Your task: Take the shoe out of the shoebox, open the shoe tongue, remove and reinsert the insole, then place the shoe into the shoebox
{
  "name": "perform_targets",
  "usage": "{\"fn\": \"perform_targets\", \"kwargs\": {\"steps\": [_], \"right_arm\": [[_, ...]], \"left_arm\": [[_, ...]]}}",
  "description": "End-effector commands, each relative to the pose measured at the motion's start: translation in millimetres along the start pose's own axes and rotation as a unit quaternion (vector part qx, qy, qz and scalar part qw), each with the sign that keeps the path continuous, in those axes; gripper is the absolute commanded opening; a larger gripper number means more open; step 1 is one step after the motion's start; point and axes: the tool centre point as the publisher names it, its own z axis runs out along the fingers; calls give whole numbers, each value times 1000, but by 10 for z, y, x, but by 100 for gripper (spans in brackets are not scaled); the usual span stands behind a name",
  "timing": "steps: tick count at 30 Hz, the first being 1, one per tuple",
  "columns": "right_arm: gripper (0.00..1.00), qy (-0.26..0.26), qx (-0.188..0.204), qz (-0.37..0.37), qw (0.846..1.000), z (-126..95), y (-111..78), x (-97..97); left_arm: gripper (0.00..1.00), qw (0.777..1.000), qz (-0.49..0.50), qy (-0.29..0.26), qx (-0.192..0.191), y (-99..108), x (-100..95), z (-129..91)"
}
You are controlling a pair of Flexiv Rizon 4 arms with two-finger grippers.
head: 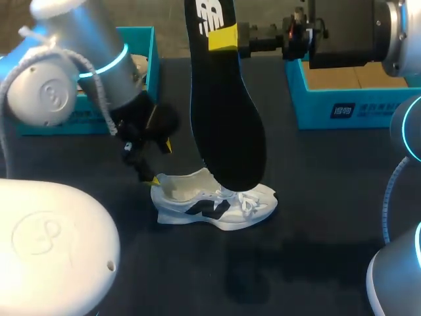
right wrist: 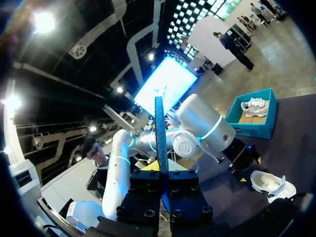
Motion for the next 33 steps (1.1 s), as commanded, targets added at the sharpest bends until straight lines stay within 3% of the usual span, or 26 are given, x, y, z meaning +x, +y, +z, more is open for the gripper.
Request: {"fn": "perform_targets", "kwargs": {"steps": [1,33], "right_arm": [[0,-1,0,1,1000,45,7,-1],[0,-1,0,1,1000,45,7,-1]], "left_arm": [[100,995,8,10,-103,-52,-12,-8],[100,994,-12,-8,-112,-10,-10,2]]}}
